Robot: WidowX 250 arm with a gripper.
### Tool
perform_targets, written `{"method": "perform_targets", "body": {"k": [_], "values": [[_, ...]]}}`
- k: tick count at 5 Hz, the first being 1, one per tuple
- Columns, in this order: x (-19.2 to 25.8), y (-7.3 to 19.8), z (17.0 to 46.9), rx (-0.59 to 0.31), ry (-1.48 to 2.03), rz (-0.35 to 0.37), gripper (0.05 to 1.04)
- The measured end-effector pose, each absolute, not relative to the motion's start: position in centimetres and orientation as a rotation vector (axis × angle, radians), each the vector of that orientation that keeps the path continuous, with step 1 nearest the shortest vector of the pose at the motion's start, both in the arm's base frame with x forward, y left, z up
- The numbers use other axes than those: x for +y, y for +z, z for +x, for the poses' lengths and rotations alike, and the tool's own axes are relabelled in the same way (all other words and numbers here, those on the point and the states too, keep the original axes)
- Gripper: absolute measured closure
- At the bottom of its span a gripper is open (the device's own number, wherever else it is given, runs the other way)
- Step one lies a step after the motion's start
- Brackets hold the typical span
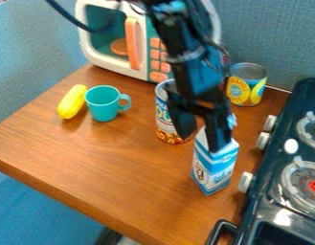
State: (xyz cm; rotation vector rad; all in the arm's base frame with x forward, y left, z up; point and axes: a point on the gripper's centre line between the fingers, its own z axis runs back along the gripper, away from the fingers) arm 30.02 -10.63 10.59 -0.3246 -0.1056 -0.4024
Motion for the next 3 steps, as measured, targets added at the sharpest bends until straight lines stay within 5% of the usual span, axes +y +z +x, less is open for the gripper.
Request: {"method": "perform_targets", "body": {"k": [2, 3], "values": [[-9.4, 13.7, 29.5, -0.209, -0.367, -0.419, 0.082], [-5.9, 14.8, 28.9, -0.224, -0.26, -0.238, 0.082]]}}
